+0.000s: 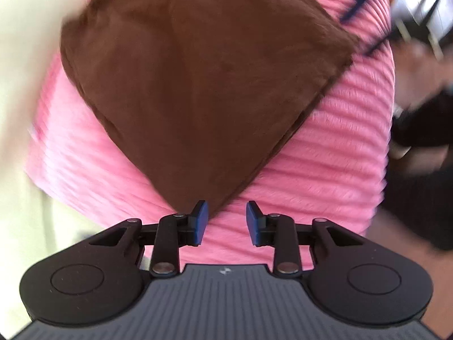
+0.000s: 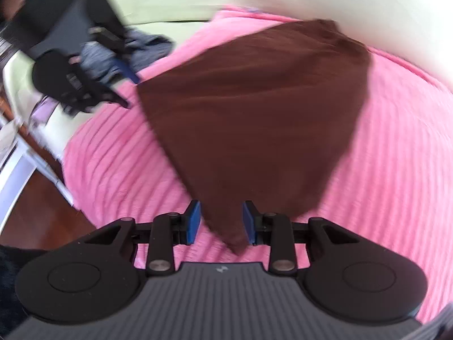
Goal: Fold clothes
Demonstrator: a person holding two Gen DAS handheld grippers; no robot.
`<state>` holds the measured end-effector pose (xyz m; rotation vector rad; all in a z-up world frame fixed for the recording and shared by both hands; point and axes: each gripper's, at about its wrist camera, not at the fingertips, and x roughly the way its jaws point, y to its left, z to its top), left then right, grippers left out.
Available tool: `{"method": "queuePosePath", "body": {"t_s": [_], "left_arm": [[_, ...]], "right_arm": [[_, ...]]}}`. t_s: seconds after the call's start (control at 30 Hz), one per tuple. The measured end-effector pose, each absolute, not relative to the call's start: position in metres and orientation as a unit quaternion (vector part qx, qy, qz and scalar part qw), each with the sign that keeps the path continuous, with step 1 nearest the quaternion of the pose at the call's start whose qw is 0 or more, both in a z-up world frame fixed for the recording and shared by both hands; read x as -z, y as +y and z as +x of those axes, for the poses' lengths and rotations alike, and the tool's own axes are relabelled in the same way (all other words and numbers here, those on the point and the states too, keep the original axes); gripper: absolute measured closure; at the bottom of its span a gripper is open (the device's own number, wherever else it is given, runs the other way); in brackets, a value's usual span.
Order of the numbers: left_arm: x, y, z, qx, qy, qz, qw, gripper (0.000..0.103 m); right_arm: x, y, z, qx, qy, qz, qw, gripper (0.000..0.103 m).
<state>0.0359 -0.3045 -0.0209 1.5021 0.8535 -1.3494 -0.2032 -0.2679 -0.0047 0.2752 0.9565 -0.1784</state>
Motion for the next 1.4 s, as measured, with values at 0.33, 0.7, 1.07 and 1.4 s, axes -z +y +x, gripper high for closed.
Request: {"method": "queuePosePath", "body": {"t_s": [0.33,0.7,1.07,1.4], "left_arm": [[0.004,-0.331,0.083,0.515,0.465,0.512,0.506,0.065],[0.002,-0.266,0.031,0.605,0.114,0.647,0.45,0.06],[0.063,-0.253,0.009,0.617,0.011,0.67,0.413,0.058],[0.087,-0.235,-0.01,0.643,-0.037,0.653,0.398,0.058]], "right_arm": [[0.003,-0.255,-0.181,0.199,0.437,0.232,0.846,0.065],[0.009,-0.21,-0.165,0.214,0.457,0.068,0.861,0.062],[0.071,-0.142,-0.13,0.182,0.43,-0.234,0.853,0.059],[0.061,-0.179,-0.115,0.156,0.405,-0.199,0.879,0.093]]}}
